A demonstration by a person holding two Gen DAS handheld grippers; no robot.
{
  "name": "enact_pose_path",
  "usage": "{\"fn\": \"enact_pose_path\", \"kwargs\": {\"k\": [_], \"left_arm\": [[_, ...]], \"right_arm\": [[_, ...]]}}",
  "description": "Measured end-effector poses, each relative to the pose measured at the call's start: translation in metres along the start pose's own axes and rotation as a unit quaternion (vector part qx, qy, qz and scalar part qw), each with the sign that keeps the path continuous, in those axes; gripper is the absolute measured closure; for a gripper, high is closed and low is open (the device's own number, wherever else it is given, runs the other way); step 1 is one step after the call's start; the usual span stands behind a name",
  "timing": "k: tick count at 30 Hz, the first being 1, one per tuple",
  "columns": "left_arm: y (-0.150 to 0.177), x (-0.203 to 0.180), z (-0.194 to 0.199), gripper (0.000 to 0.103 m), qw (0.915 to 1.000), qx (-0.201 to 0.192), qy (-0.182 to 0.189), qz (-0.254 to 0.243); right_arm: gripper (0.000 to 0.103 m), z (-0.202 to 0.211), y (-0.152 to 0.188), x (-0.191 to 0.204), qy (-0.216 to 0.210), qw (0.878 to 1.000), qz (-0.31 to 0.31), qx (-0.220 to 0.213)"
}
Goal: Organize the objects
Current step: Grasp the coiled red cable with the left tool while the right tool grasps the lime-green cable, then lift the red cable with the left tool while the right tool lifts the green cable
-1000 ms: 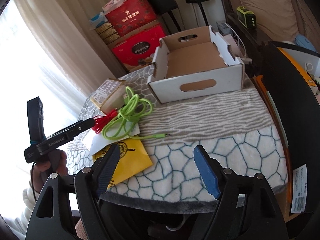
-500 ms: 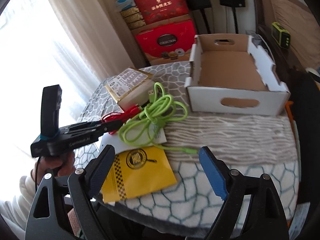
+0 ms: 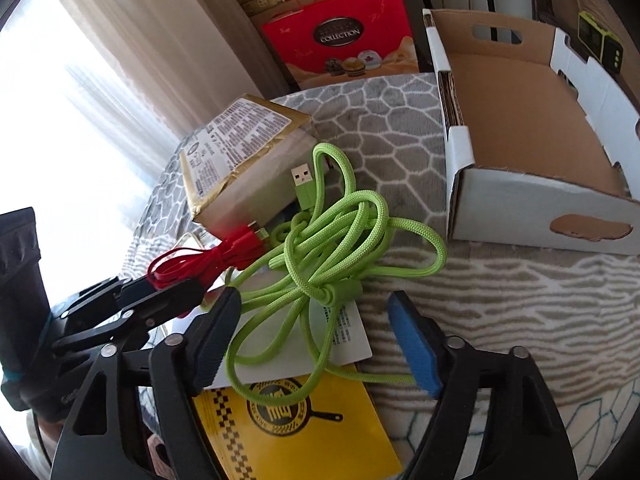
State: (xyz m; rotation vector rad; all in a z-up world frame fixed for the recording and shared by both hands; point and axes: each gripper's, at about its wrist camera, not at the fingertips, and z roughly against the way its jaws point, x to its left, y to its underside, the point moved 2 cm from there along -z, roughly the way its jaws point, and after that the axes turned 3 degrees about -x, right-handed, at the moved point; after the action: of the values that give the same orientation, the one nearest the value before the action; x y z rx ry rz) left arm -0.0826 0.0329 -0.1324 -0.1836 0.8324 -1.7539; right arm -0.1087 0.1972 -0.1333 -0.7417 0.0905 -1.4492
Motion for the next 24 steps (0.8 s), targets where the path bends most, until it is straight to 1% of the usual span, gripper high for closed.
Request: {"fn": "enact_pose_path", "kwargs": {"k": [1,2,3,5,6,7,8,9,10,13,16,18,20,24], "left_arm": [[0.001,0.000,0.001,0.077,1.0000,-0.002,0.000,0.002],[0.001,0.000,0.000,0.077,1.0000,-0.004,0.000,0.002],[0.001,0.000,0.000,0.077,1.0000,-0.004,0.000,0.004],[0.002,-0.001,-0.003,0.077,1.0000,-0.003,0.001,0.005],[0.003,-0.002,-0.005,0.077,1.0000,-0.003,0.000,0.004],[0.003,-0.004,-0.005,0.077,1.0000,-0.003,-0.001,0.001],[0.004,-0.005,-0.005,0.077,1.0000,-0.006,-0.002,-0.001],[0.006,-0.005,-0.005,0.078,0.9999,-0.011,0.000,-0.002],[0.008,-0.006,-0.005,0.078,0.9999,-0.014,0.002,-0.002],[0.011,-0.007,-0.006,0.078,0.9997,-0.022,-0.004,-0.001],[0.009,-0.007,-0.007,0.078,0.9997,-0.020,-0.009,0.010],[0.008,-0.007,-0.008,0.078,0.9996,-0.023,-0.006,0.015],[0.010,-0.007,-0.009,0.078,0.9995,-0.023,-0.009,0.017],[0.013,-0.008,-0.005,0.078,0.9992,-0.030,-0.020,0.018]], "right_arm": [[0.035,-0.002,0.000,-0.001,-0.002,1.000,-0.006,0.003],[0.044,-0.004,0.000,-0.001,-0.005,1.000,-0.009,0.004],[0.048,-0.004,0.001,-0.001,-0.006,1.000,-0.008,0.005],[0.057,-0.004,0.002,0.001,0.013,1.000,0.003,0.001],[0.060,-0.004,0.002,0.002,0.017,1.000,0.008,-0.002],[0.067,-0.003,0.002,0.002,0.022,1.000,0.010,-0.005],[0.077,-0.003,0.003,0.002,0.030,0.999,0.008,-0.009],[0.083,-0.003,0.003,0.000,0.045,0.999,0.003,-0.014],[0.086,-0.004,0.004,0.002,0.057,0.998,0.004,-0.016],[0.087,-0.003,0.007,0.006,0.072,0.997,0.008,-0.026],[0.087,-0.004,0.009,0.010,0.087,0.996,0.019,-0.032],[0.089,-0.004,0.009,0.013,0.096,0.994,0.027,-0.038],[0.090,-0.004,0.011,0.016,0.103,0.993,0.029,-0.047],[0.091,-0.004,0.017,0.023,0.111,0.991,0.038,-0.059]]}}
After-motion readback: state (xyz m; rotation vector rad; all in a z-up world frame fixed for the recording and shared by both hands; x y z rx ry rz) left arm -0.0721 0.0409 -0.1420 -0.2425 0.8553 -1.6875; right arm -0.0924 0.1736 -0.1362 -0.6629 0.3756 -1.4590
